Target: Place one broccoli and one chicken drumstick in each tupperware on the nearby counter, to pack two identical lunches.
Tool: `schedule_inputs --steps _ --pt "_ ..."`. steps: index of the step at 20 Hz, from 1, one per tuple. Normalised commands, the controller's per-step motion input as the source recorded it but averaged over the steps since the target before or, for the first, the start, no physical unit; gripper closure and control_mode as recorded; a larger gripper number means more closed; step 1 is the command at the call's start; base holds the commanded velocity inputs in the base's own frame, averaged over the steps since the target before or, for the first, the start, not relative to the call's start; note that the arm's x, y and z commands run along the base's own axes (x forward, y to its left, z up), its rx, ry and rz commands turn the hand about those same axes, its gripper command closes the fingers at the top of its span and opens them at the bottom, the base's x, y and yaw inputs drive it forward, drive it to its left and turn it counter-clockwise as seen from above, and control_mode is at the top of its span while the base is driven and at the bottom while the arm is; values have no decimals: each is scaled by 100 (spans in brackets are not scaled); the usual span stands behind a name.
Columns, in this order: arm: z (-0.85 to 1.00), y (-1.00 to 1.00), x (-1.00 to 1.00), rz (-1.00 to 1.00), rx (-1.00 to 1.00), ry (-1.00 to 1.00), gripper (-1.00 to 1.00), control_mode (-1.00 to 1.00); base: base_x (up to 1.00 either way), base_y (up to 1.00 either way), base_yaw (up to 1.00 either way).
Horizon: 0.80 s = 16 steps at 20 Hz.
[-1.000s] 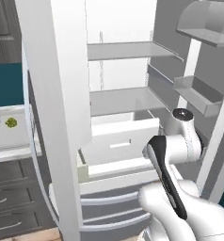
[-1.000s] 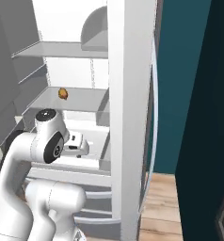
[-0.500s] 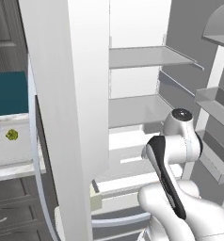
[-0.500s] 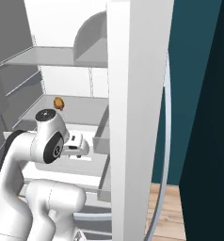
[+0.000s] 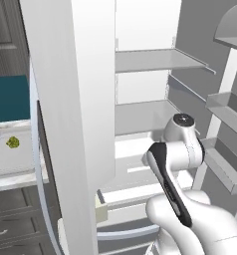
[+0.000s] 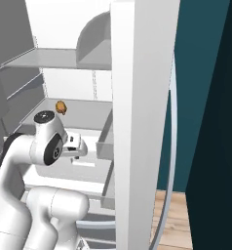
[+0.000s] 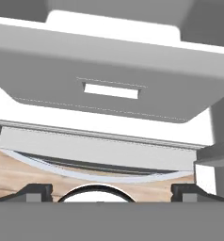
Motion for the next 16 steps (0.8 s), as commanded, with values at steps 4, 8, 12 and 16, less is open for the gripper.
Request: schedule_inputs --steps 4,8,12,16 --pt "15 42 15 16 0 -6 -100 -100 0 0 0" --pt "27 43 36 11 0 -13 -100 -100 0 0 0" --pt "31 38 42 6 0 -8 -100 -100 0 0 0" --pt "34 43 35 4 0 -4 -100 -100 0 0 0"
